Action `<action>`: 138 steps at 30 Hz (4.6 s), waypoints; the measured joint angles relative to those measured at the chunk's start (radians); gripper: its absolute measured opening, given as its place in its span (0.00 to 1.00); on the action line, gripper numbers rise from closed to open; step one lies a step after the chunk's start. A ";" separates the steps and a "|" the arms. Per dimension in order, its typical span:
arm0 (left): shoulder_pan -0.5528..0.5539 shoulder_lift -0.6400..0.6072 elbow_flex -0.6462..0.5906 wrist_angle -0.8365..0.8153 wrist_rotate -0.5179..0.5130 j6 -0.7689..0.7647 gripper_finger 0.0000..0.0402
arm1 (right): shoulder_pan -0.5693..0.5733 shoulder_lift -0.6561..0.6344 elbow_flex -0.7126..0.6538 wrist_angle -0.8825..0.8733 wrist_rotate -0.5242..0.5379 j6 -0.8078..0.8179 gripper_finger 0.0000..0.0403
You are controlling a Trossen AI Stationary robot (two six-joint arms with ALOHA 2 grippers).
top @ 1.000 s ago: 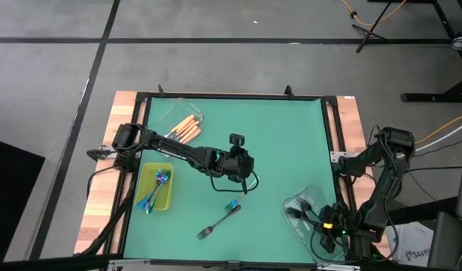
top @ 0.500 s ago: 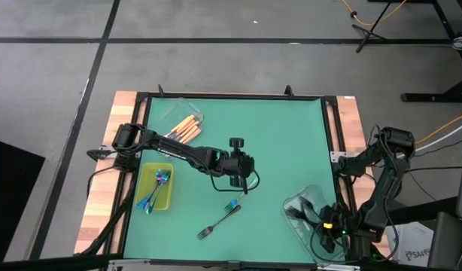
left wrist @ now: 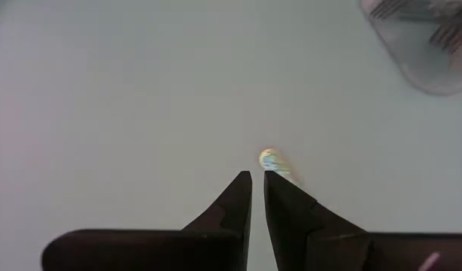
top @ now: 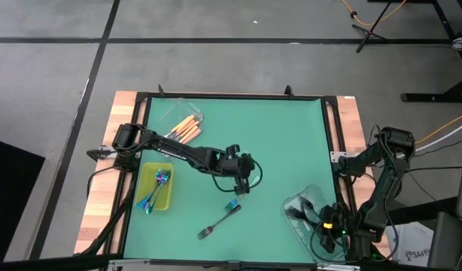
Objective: Sort silverware by color (type)
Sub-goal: Put the blue fork in the yellow bin
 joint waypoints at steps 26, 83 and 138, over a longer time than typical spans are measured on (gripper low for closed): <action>-0.122 0.078 0.000 -0.008 0.195 -0.335 0.28 | 0.000 0.000 0.000 0.000 0.000 0.000 0.16; -0.089 0.147 -0.144 0.231 0.290 -0.376 0.28 | 0.000 0.001 -0.001 -0.016 0.001 0.002 0.16; -0.077 0.158 -0.131 0.213 0.321 -0.074 0.13 | 0.000 0.000 0.000 -0.015 0.001 0.001 0.16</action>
